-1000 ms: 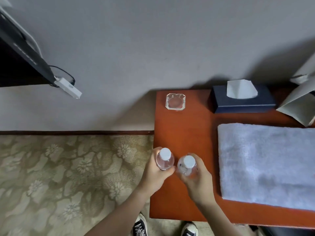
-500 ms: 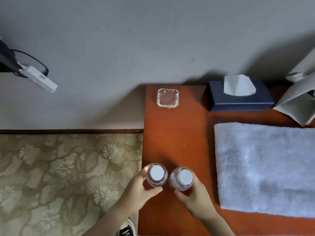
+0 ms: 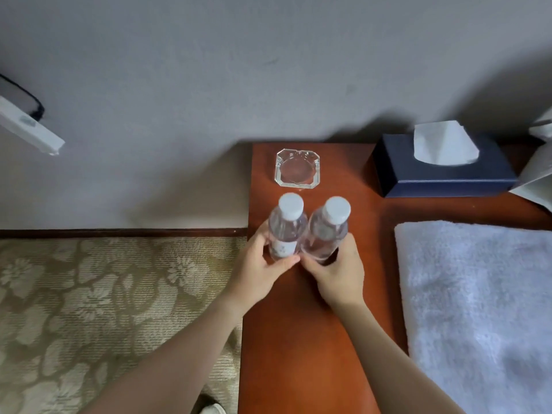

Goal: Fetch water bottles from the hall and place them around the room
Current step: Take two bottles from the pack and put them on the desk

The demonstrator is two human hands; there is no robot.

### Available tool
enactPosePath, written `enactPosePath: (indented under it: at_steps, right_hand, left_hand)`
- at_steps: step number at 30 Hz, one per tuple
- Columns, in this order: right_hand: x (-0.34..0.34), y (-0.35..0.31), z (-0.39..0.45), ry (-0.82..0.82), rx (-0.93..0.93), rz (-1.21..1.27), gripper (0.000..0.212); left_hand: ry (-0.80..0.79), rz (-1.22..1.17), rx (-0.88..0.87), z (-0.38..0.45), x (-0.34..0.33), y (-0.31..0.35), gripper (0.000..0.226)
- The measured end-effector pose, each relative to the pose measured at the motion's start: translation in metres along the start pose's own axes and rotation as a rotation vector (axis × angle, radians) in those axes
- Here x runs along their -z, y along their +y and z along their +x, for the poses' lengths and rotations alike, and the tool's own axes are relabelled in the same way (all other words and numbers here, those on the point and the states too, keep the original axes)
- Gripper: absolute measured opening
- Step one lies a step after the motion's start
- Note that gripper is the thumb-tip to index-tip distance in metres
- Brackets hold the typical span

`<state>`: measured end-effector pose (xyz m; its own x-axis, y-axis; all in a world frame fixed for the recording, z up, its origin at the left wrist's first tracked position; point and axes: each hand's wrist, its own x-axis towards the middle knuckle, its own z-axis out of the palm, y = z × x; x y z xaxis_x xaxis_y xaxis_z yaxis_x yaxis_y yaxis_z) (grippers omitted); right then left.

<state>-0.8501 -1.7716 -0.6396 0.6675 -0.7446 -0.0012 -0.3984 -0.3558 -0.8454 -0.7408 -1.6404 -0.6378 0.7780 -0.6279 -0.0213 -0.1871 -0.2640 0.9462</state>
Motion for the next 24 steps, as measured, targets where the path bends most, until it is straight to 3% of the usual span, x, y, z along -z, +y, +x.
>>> enactPosePath:
  at_steps: [5,9,13,24]
  right_hand:
    - [-0.016,-0.003,0.041,0.069,-0.039,-0.244,0.064]
    - [-0.016,0.006,0.038,0.019,0.078,-0.33,0.058]
    - [-0.016,0.003,0.04,0.044,0.032,-0.335,0.05]
    - [-0.021,-0.005,0.046,0.103,-0.037,-0.34,0.062]
  left_hand:
    - [0.126,0.08,-0.051,0.039,-0.005,-0.009,0.061]
    - [0.16,0.188,-0.06,0.04,-0.008,-0.009,0.062]
    - [0.193,0.263,-0.07,0.042,-0.008,-0.009,0.055]
    - [0.247,0.37,0.004,0.057,-0.01,-0.009,0.053]
